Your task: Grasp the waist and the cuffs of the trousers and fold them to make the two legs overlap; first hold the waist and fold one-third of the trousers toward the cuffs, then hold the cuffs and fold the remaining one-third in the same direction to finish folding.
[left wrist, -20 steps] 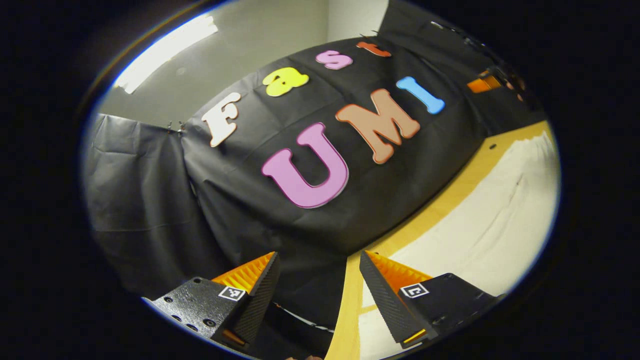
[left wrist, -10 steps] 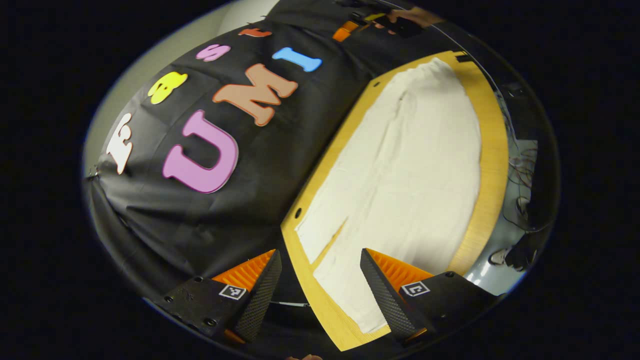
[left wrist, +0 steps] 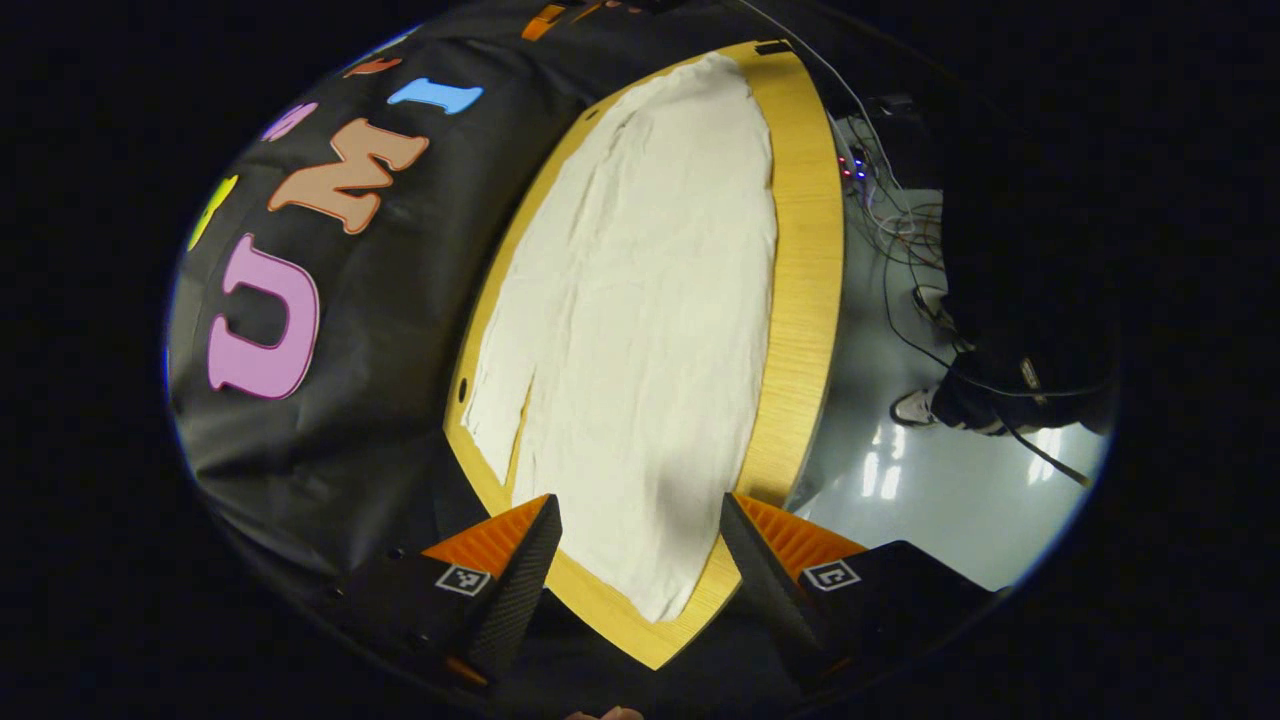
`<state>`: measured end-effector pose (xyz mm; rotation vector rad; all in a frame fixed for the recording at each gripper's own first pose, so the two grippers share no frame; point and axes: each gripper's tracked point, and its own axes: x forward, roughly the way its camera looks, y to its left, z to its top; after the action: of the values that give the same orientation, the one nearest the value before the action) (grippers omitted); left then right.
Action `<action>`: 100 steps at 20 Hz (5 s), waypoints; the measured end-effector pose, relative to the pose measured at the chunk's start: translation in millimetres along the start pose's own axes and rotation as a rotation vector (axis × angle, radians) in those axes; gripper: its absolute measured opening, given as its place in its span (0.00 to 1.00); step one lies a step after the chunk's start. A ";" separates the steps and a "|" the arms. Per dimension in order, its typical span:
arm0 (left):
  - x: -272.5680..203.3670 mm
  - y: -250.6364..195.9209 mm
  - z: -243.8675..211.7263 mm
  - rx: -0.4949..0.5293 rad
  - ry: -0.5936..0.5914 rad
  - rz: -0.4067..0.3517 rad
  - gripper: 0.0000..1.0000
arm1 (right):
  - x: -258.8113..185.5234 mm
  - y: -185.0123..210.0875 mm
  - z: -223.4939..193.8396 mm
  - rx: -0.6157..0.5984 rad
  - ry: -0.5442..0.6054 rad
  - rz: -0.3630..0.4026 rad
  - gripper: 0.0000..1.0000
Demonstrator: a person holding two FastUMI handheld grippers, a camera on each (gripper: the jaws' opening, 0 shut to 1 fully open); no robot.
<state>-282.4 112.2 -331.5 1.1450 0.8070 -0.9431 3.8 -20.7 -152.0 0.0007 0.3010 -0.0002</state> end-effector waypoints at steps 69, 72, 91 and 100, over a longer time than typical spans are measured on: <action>52.8 53.7 -13.8 0.061 0.271 0.132 0.00 | -55.0 -155.3 -255.5 -1.399 0.609 0.394 0.04; 47.8 76.7 -10.1 -0.011 0.287 0.168 0.00 | -42.3 -152.9 -226.6 -1.346 0.565 0.335 0.05; 100.7 274.4 33.5 -0.349 0.151 0.321 0.00 | 103.2 -130.7 -146.2 -1.151 0.473 -0.030 0.04; 185.0 326.4 43.1 -0.421 0.161 0.298 0.00 | 166.8 -122.5 -166.9 -0.950 0.546 -0.169 0.04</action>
<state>92.3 79.7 -365.2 0.9428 0.8849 -0.4114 113.6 -143.1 -360.9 -0.9807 0.8227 -0.0252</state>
